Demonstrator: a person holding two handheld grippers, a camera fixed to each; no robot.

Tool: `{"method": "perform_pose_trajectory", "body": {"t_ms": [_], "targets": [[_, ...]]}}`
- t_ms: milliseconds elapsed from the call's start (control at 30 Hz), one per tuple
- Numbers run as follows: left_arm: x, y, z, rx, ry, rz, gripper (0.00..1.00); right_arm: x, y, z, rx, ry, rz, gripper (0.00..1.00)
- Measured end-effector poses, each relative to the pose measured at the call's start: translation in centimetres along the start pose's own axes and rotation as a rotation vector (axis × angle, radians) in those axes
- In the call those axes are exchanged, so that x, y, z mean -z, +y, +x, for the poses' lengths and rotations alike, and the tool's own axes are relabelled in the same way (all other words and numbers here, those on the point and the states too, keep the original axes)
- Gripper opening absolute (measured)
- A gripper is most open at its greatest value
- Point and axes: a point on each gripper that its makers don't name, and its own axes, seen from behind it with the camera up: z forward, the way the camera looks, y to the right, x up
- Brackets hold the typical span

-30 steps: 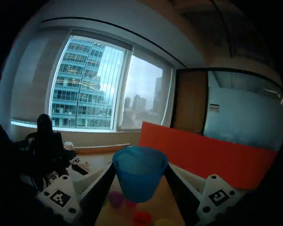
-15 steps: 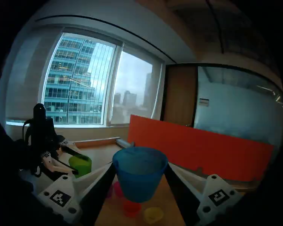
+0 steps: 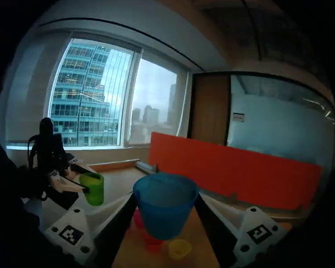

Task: Pour water

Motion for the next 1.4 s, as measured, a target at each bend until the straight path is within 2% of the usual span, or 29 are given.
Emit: {"method": "perform_pose_trajectory", "body": {"t_ms": [200,500,800,1400], "targets": [[0.1,0.3,-0.7,0.004,-0.032,-0.013,0.89,0.0,-0.3,-1.1,-0.005,-0.021,0.006,0.92],[0.5,0.4,-2.1,-0.025,-0.083,-0.027,0.89,0.4,-0.9,-2.8,-0.032,-0.062,0.035,0.92],[0.5,0.5,-4.4,-0.033,-0.145,-0.041,0.89,0.9,-1.3,-6.6,-0.030,-0.130,0.048,0.93],[0.0,1.7,-9.2,-0.043,-0.272,-0.089,0.89,0.9,-2.4,-11.9,-0.027,-0.234,0.096,0.93]]}}
